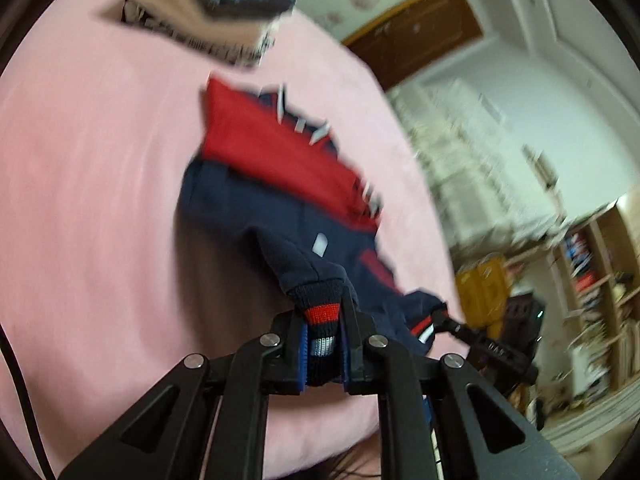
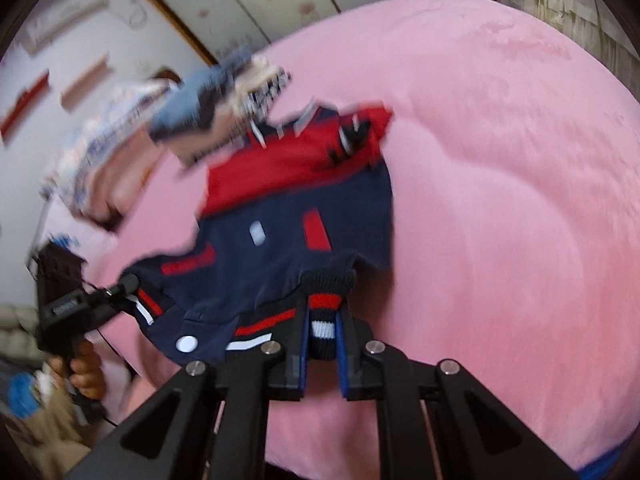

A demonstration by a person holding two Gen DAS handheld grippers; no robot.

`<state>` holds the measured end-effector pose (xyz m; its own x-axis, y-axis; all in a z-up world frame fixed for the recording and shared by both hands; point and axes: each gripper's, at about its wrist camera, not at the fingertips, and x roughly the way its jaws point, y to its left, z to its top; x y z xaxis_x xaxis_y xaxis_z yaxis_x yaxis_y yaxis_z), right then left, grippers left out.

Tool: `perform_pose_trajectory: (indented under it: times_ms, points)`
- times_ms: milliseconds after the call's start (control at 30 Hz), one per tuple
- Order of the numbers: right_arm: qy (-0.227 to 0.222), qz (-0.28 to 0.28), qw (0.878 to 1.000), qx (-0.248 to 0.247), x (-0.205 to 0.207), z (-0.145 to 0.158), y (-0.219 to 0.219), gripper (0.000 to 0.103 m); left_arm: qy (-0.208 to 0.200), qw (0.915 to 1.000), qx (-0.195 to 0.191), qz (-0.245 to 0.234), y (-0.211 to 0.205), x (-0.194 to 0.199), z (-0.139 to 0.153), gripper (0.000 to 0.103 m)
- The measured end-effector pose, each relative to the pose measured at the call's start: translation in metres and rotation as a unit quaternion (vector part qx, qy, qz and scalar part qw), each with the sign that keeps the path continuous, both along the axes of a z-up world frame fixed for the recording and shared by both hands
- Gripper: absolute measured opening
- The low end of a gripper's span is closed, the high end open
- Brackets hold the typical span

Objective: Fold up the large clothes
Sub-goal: 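Lift the hem with both grippers and fold it up over the sleeves toward the collar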

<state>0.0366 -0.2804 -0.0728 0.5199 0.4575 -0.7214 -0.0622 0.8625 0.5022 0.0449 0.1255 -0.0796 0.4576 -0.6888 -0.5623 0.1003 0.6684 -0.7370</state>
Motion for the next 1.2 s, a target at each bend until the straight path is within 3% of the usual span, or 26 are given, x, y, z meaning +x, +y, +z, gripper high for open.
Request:
perform_pose_trajectory:
  times_ms: [167, 300, 367, 400, 433, 500, 533, 633, 833, 1067, 1133, 1167, 1200]
  points:
    - [-0.031, -0.019, 0.997, 0.065, 0.071, 0.027, -0.011, 0.01, -0.002, 0.998, -0.037, 0.051, 0.017, 0.067, 0.011, 0.01]
    - [-0.026, -0.031, 0.998, 0.045, 0.136, 0.02, -0.003, 0.011, 0.007, 0.9968, -0.028, 0.075, 0.02, 0.126, 0.005, 0.012]
    - [-0.009, -0.05, 0.999, 0.015, 0.166, 0.004, 0.001, 0.016, 0.015, 0.9965, 0.005, 0.082, 0.016, 0.153, -0.005, 0.02]
    - [0.002, -0.063, 0.998, 0.007, 0.179, -0.005, 0.001, 0.019, 0.03, 0.9956, 0.022, 0.086, 0.014, 0.168, -0.012, 0.032]
    - [0.008, -0.069, 0.998, 0.011, 0.185, -0.011, -0.002, 0.022, 0.041, 0.9949, 0.028, 0.088, 0.014, 0.179, -0.018, 0.047]
    - [0.018, -0.088, 0.995, 0.037, 0.198, -0.023, -0.01, 0.04, 0.053, 0.9929, 0.028, 0.102, 0.017, 0.196, -0.028, 0.063]
    - [0.016, -0.095, 0.994, 0.054, 0.199, -0.026, -0.015, 0.043, 0.054, 0.992, 0.026, 0.111, 0.019, 0.203, -0.032, 0.067]
    - [0.004, -0.101, 0.994, 0.048, 0.202, -0.03, -0.02, 0.049, 0.057, 0.9913, 0.02, 0.117, 0.023, 0.209, -0.043, 0.068]
    - [0.016, -0.067, 0.997, -0.025, 0.211, -0.047, -0.007, 0.049, 0.04, 0.9906, 0.088, 0.097, 0.016, 0.216, -0.051, 0.068]
    - [0.021, -0.043, 0.997, -0.061, 0.234, -0.062, 0.01, 0.049, 0.034, 0.9849, 0.155, 0.069, -0.001, 0.232, -0.062, 0.067]
    - [0.032, -0.037, 0.996, -0.076, 0.243, -0.07, 0.017, 0.048, 0.036, 0.9811, 0.18, 0.061, -0.011, 0.236, -0.066, 0.052]
    - [0.037, -0.031, 0.995, -0.086, 0.247, -0.074, 0.021, 0.04, 0.038, 0.9789, 0.192, 0.058, -0.014, 0.237, -0.068, 0.045]
    - [0.041, -0.023, 0.994, -0.103, 0.249, -0.077, 0.026, 0.008, 0.041, 0.9741, 0.215, 0.057, -0.019, 0.24, -0.07, 0.035]
